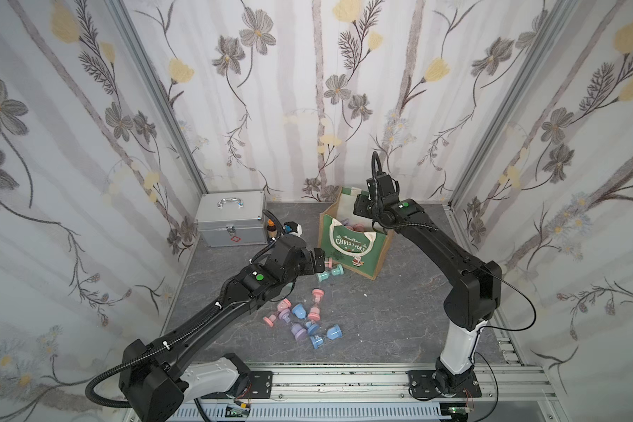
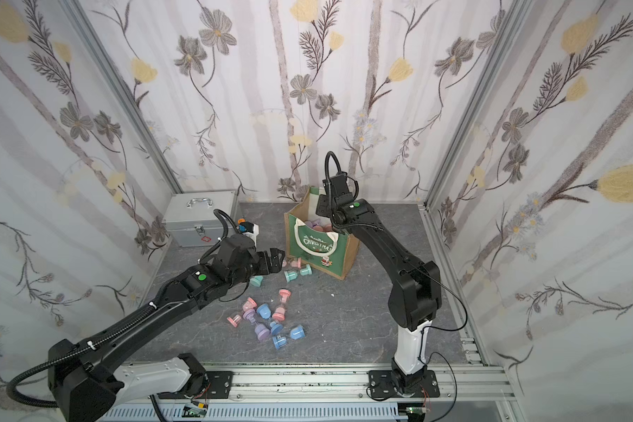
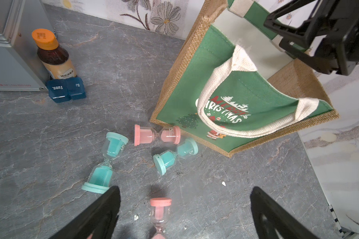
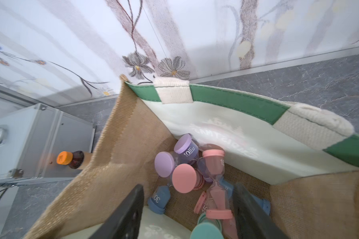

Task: Put the hourglass into the canvas bag
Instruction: Place the hourglass in the canvas bag, then pick up the hourglass from the center of the board.

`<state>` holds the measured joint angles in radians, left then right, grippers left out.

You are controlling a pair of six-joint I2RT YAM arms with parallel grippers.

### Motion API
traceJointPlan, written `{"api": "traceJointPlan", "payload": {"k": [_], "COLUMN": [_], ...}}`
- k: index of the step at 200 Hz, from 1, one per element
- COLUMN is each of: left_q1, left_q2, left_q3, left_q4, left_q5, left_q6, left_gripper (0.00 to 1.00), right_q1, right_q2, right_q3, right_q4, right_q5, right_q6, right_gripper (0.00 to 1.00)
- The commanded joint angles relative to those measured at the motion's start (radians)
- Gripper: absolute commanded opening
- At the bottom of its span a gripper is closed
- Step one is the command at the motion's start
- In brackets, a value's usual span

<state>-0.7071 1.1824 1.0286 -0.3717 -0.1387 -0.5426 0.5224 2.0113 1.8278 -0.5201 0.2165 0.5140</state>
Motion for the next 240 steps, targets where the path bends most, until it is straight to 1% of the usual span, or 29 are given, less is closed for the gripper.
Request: {"api": "traceJointPlan", "payload": {"k": [1,34,67,98,102,139,173,202,221,240], "left_q1": [0.001,0.001,0.003,0.003,0.003,0.003,0.003,0.003,0.002,0.003], "left_q2": [-0.016,-0.056,-0.109,-0.161,-0.168,-0.230,-0.279,-0.316,-0.336,-0.359], "left_q3": [-0.004,-0.005,-0.012,-0.035,-0.040,-0.079,-0.110,-0.150,-0.176,-0.205], "left_q4": [0.020,-0.018,-0.079,-0.129,-0.135,-0.200,-0.254,-0.265,-0.266,-0.262], "left_q5": [-0.012,-0.012,-0.014,-0.019,-0.023,-0.045,-0.064,-0.077,-0.082,-0.098], "left_q6": [-0.006,-0.007,0.002,0.007,0.006,-0.002,-0.016,-0.038,-0.055,-0.067], "left_gripper": [1.00,1.00,1.00,1.00,1.00,1.00,1.00,1.00,1.00,1.00], "right_q1": [0.030,0.112,0.187,0.246,0.281,0.374,0.449,0.482,0.488,0.486], "right_q2": [-0.048,-0.124,-0.204,-0.278,-0.283,-0.325,-0.293,-0.230,-0.175,-0.124], "right_q3": [0.004,-0.022,-0.090,-0.189,-0.205,-0.341,-0.452,-0.507,-0.509,-0.501], "right_q4": [0.004,-0.001,-0.013,-0.017,-0.018,-0.005,0.055,0.161,0.215,0.260], "right_q5": [0.036,0.075,0.105,0.115,0.113,0.086,0.035,-0.008,-0.004,0.029], "right_q6": [-0.031,-0.074,-0.068,-0.028,-0.019,0.067,0.190,0.307,0.386,0.462], "right_gripper": [0.68,0.73,0.76,0.79,0.79,0.81,0.81,0.81,0.79,0.77]}}
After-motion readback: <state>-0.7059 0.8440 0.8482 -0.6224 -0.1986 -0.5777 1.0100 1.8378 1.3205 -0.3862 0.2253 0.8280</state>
